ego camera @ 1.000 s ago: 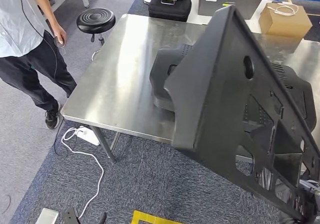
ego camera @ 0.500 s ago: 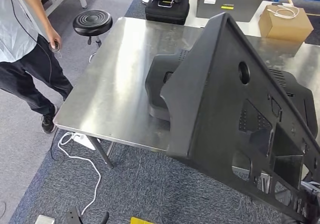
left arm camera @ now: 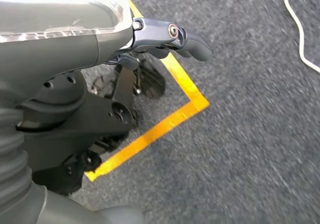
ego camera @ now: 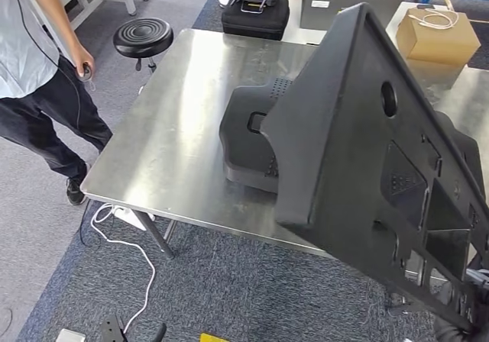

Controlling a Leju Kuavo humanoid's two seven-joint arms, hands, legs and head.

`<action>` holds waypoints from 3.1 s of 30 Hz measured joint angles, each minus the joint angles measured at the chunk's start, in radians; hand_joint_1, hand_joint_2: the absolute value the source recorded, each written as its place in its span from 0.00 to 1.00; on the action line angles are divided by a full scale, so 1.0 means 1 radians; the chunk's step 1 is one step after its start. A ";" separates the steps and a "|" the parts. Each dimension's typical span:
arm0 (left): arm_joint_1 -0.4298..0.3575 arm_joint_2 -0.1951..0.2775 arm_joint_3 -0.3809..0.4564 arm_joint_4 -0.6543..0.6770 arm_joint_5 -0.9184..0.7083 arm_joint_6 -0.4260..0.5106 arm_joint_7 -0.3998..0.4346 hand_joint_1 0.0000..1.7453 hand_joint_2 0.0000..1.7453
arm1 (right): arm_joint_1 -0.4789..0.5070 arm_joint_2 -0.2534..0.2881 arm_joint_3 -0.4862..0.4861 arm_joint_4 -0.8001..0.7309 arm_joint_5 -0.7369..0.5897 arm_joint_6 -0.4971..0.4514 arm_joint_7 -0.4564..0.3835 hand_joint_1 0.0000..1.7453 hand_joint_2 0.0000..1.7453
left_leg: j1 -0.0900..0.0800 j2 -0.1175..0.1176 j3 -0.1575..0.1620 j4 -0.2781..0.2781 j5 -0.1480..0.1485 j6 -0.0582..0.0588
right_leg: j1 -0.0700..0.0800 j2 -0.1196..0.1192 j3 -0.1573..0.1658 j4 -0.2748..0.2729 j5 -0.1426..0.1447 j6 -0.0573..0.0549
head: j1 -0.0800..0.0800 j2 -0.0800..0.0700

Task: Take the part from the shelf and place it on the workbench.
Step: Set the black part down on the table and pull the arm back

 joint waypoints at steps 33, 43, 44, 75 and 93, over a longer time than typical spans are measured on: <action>-0.027 -0.006 -0.070 0.000 0.000 0.000 0.061 0.00 0.00 | -0.378 -0.193 0.132 0.241 0.320 0.109 0.316 1.00 1.00 | -0.005 0.001 0.003 0.001 0.000 0.001 | -0.005 -0.001 0.004 0.000 0.001 0.001 | 0.000 0.000; -0.036 -0.011 -0.089 0.000 0.000 -0.014 0.073 0.00 0.00 | -0.555 -0.249 0.135 0.430 0.404 0.195 0.436 1.00 1.00 | -0.005 0.001 0.003 0.002 0.000 0.001 | -0.005 -0.001 0.004 0.000 0.001 0.002 | 0.000 0.000; -0.036 -0.012 -0.093 0.000 0.000 -0.015 0.075 0.00 0.00 | -0.571 -0.255 0.132 0.452 0.415 0.203 0.446 1.00 1.00 | -0.005 0.001 0.003 0.002 0.000 0.001 | -0.005 -0.001 0.004 0.000 0.001 0.002 | 0.000 0.000; -0.049 -0.018 -0.128 0.000 0.000 -0.030 0.091 0.00 0.00 | -0.753 -0.280 0.215 0.787 0.585 0.288 0.550 1.00 1.00 | -0.005 0.000 0.002 0.002 0.001 0.001 | -0.005 -0.003 0.003 0.000 0.001 0.002 | 0.000 0.000; -0.048 -0.018 -0.128 0.000 0.000 -0.024 0.092 0.00 0.00 | -0.681 -0.218 0.384 0.701 0.602 0.344 0.620 1.00 1.00 | -0.005 0.000 0.001 0.002 0.001 0.001 | -0.005 -0.003 0.003 0.000 0.001 0.002 | 0.000 0.000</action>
